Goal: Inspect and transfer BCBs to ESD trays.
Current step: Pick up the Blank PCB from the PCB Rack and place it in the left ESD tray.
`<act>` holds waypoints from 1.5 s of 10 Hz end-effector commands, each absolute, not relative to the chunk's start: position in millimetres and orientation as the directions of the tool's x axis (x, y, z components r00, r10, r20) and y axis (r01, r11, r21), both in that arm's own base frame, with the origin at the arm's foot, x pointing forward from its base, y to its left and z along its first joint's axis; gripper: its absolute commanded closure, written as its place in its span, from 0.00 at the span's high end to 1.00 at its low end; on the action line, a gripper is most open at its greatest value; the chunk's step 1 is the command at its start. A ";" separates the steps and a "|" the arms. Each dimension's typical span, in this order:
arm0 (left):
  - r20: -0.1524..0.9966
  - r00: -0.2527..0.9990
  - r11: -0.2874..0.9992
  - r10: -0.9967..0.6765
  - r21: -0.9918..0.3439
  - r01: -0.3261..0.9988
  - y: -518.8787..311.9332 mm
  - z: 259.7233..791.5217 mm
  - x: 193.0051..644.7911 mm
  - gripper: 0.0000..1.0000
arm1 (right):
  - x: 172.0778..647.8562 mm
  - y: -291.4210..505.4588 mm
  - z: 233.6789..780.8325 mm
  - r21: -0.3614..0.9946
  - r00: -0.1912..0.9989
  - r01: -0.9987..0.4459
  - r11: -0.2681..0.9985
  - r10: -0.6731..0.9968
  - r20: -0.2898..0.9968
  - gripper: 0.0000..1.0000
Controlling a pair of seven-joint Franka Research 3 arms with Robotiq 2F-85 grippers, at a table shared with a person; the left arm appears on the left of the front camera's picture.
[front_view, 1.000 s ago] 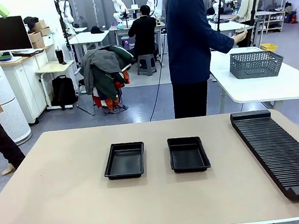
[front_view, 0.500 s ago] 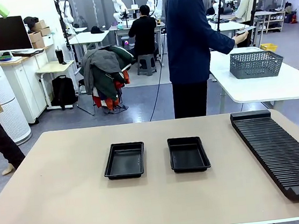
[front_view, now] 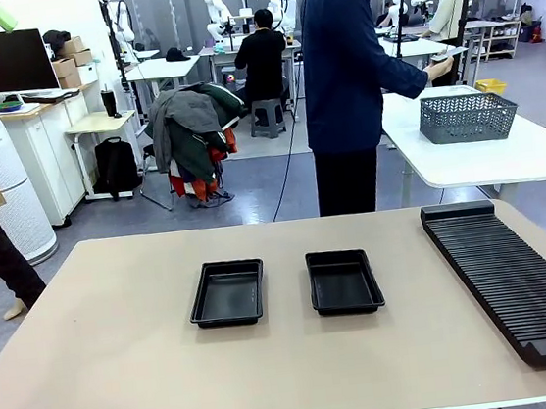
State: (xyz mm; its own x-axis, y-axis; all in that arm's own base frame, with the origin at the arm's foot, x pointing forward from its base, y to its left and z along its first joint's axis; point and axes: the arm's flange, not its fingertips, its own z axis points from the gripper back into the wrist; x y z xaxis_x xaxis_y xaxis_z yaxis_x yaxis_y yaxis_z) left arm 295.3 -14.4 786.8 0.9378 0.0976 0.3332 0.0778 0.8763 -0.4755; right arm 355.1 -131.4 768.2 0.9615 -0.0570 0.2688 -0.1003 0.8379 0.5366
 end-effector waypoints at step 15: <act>0.336 0.936 0.875 0.101 -0.478 0.077 -14.3 785.4 295.0 1.00 | 354.8 -132.1 768.2 0.540 0.961 -0.100 0.835 -0.058 0.269 1.00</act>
